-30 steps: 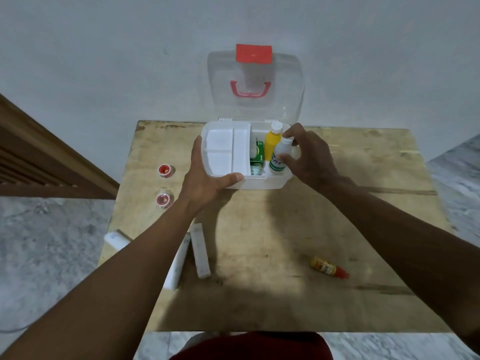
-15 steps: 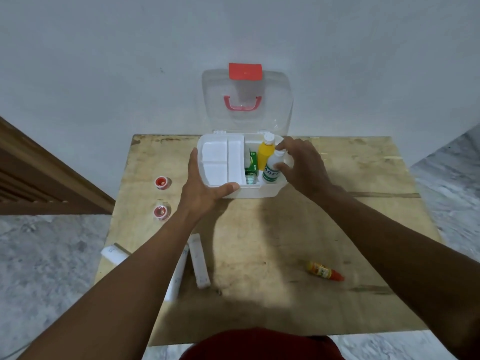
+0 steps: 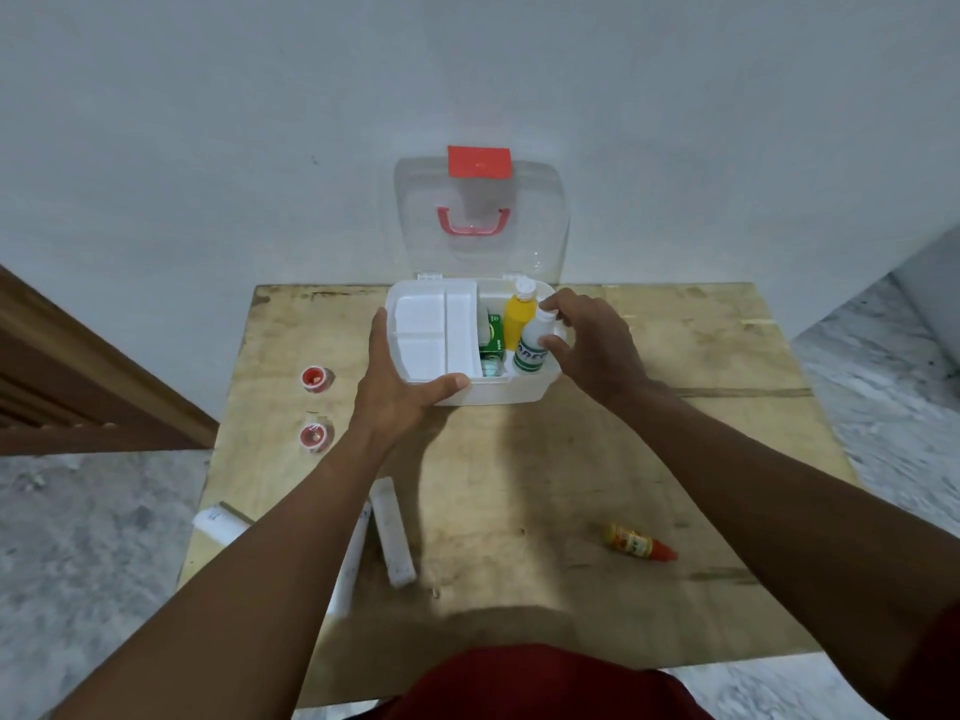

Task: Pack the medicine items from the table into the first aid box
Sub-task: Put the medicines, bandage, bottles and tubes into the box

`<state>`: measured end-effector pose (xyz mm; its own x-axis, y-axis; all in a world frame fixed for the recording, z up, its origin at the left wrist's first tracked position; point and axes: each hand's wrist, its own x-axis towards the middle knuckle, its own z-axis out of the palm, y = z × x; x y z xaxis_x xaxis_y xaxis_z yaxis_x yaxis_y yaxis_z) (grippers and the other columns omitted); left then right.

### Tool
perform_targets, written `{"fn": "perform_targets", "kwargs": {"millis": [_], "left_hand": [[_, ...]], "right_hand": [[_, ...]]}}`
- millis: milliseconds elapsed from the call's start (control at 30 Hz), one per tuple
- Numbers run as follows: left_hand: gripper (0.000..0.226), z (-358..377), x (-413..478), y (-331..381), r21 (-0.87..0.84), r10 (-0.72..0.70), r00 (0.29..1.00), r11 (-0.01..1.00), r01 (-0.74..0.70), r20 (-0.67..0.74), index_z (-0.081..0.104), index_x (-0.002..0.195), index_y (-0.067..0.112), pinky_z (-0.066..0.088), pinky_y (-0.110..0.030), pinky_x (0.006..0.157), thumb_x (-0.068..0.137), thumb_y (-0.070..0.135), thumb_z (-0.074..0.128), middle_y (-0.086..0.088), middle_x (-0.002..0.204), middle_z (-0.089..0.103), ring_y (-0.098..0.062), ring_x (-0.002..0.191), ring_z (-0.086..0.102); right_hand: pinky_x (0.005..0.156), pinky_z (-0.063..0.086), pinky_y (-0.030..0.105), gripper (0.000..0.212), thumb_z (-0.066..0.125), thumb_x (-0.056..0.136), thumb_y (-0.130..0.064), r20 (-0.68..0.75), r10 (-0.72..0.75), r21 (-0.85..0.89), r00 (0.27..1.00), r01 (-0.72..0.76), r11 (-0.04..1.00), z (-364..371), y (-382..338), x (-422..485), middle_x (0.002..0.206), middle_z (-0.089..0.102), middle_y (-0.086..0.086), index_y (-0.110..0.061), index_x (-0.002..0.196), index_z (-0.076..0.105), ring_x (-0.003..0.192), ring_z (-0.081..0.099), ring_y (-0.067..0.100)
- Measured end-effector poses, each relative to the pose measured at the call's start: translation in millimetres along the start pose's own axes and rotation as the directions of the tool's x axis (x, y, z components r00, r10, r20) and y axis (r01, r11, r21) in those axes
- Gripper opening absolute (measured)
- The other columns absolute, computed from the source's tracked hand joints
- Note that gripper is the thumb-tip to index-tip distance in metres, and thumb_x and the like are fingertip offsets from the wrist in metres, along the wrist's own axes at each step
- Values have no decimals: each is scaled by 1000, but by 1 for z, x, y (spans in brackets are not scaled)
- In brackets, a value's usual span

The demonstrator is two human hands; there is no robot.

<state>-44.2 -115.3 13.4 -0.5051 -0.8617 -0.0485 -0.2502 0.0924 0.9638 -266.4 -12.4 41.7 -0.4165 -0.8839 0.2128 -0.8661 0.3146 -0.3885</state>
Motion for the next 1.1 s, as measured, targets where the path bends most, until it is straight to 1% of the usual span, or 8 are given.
{"fn": "perform_targets", "kwargs": {"millis": [200,400,567,667,767,933,1033,1100], "left_hand": [[99,1,-1,1,13,-7,1000,1000,8,-9,31,141,31,54,-32,89,60,36,87,19,123,50,5,112,49],[101,1,-3,0,20,-6,1000,1000,6,-6,30,141,30,52,-47,95,58,38,88,11,129,49,-12,117,50],[111,-1,-1,-1,33,-25,1000,999,25,12,22,148,29,46,-49,103,61,34,91,9,133,45,-16,121,45],[111,-3,-1,-2,45,-24,1000,999,24,11,22,148,28,44,-48,104,61,36,90,11,131,44,-16,119,44],[111,-2,1,-1,74,-26,1000,997,25,15,19,150,27,43,-47,106,66,34,91,12,130,41,-14,119,42],[116,-1,0,-3,73,-52,999,996,51,16,10,155,27,37,-41,111,69,35,89,4,148,37,-15,129,38],[116,0,-1,-3,71,-43,999,997,42,14,10,155,25,35,-35,108,70,33,88,2,151,35,-10,126,34],[115,0,0,-3,79,-49,999,996,48,11,11,155,26,36,-38,109,69,32,89,1,151,35,-15,130,35]], "right_hand": [[78,45,36,38,76,80,-10,30,3,14,1000,-3,1000,-1,0,-2,100,69,15,-9,116,63,90,60,34],[83,34,27,44,76,82,-9,46,6,30,999,-8,1000,-10,-4,-6,113,66,16,-7,124,62,102,58,34],[94,45,38,49,75,84,-18,20,103,44,995,-104,994,-21,-8,-22,121,62,14,-12,129,57,109,58,31],[91,51,43,43,75,85,-14,-35,143,26,989,-142,990,-28,-10,-47,114,64,16,-6,124,61,104,60,34],[85,51,39,40,77,84,-14,-55,189,15,980,-188,982,-32,-11,-79,108,66,18,-3,120,63,97,64,35],[90,52,42,37,71,90,-23,73,301,0,951,-302,953,-33,-10,-132,113,66,15,-11,123,61,104,63,30],[87,49,38,35,69,92,-25,170,326,-37,930,-324,945,-31,-3,-161,113,67,14,-11,124,61,105,63,30],[87,48,36,37,68,92,-27,239,337,-68,911,-330,942,-30,4,-175,113,66,12,-13,125,61,107,62,30]]}}
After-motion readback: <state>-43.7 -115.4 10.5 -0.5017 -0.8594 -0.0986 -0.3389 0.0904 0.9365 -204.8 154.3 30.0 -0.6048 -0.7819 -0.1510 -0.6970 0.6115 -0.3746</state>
